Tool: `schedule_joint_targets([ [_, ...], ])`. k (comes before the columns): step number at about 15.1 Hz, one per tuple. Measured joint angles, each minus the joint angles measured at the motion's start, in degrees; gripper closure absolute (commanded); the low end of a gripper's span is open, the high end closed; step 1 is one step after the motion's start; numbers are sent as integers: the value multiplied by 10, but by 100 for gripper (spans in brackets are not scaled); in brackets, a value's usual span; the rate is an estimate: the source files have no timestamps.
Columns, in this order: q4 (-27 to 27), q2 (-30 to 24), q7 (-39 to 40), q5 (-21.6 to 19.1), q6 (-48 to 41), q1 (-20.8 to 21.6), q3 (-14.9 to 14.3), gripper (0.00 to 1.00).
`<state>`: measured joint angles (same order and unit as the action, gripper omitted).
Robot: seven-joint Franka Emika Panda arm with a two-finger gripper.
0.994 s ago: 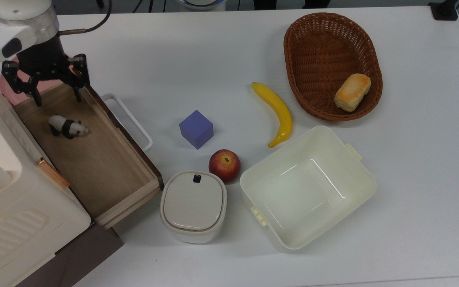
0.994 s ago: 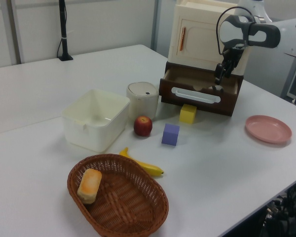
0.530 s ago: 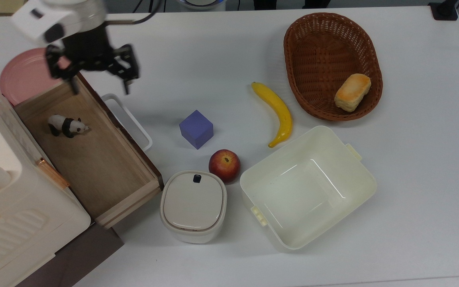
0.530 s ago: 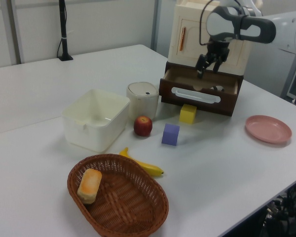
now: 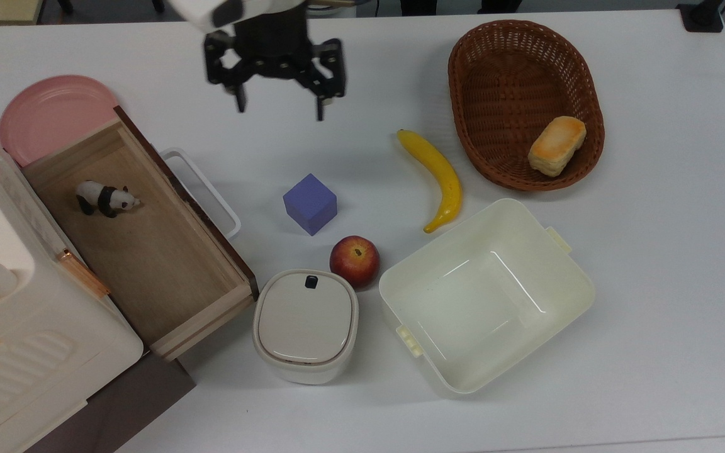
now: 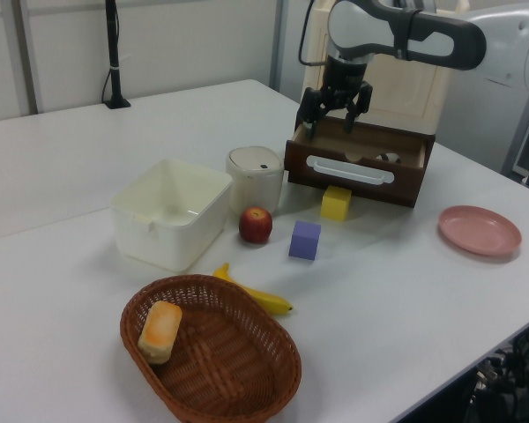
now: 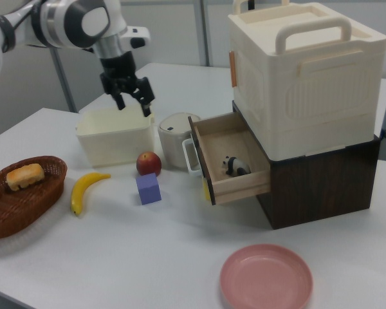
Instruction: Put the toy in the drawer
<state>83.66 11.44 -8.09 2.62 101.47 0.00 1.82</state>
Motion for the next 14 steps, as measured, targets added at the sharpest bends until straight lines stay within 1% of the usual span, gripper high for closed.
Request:
schedule_joint_targets([
  [2, 1, -16, -11, 0, -49, 16, -4, 0],
  [3, 3, -24, -12, 0, -61, 25, -13, 0],
  [5, 14, -40, -12, 0, -68, 48, -45, 0],
  [8, 23, -56, -12, -7, -68, 58, -73, 0],
  [10, 37, -69, -13, -18, -70, 58, -80, 0],
  [14, 69, -93, -25, -18, -70, 59, -80, 0],
])
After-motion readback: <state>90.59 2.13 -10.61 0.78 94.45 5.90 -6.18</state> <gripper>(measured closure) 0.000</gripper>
